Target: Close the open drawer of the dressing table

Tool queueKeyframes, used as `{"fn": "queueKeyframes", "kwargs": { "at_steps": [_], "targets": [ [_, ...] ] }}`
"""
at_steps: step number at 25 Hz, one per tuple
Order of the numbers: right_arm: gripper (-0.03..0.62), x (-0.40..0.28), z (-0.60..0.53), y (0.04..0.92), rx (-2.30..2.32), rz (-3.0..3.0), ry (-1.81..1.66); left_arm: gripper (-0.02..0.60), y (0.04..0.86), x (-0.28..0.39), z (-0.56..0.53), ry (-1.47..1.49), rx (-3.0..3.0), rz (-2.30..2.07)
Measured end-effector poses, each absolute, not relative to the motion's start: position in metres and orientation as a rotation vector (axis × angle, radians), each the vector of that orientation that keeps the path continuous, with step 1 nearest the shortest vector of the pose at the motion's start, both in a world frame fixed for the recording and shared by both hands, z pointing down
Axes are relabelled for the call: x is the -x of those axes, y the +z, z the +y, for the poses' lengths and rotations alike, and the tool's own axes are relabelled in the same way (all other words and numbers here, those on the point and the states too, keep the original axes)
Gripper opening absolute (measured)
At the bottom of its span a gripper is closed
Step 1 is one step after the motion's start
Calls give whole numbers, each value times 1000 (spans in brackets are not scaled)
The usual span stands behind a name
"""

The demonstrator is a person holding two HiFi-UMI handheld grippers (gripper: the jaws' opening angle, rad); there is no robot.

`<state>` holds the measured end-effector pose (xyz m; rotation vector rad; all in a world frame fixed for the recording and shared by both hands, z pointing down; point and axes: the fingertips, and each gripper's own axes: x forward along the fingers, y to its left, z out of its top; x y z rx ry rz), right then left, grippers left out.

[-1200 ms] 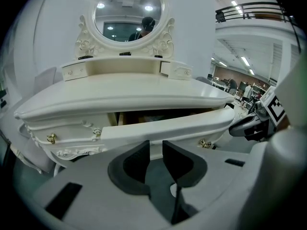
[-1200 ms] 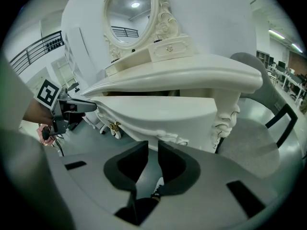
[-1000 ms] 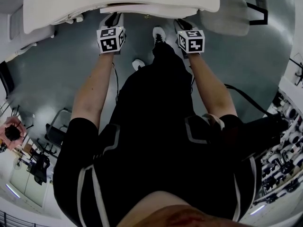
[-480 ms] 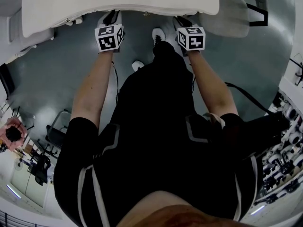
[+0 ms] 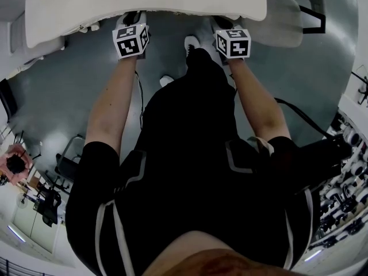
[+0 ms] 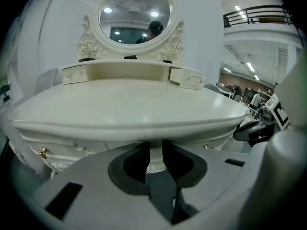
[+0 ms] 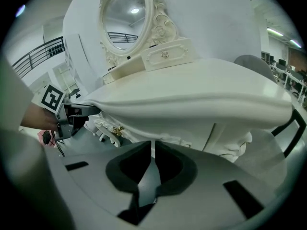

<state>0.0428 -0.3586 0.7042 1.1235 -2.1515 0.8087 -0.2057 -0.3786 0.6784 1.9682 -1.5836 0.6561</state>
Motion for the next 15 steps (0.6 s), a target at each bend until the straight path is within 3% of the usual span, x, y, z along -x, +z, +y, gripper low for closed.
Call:
{"fn": "queueKeyframes", "kwargs": {
  "at_steps": [6,15],
  "targets": [
    [6,-44,-362,708,-1141,-2156,851,83,679,204,-379,657,-1995,-1576],
    [49,-46,-351,694,-1139,-2166,772,84,668,223,-342,661,-1937,-1573]
  ]
}}
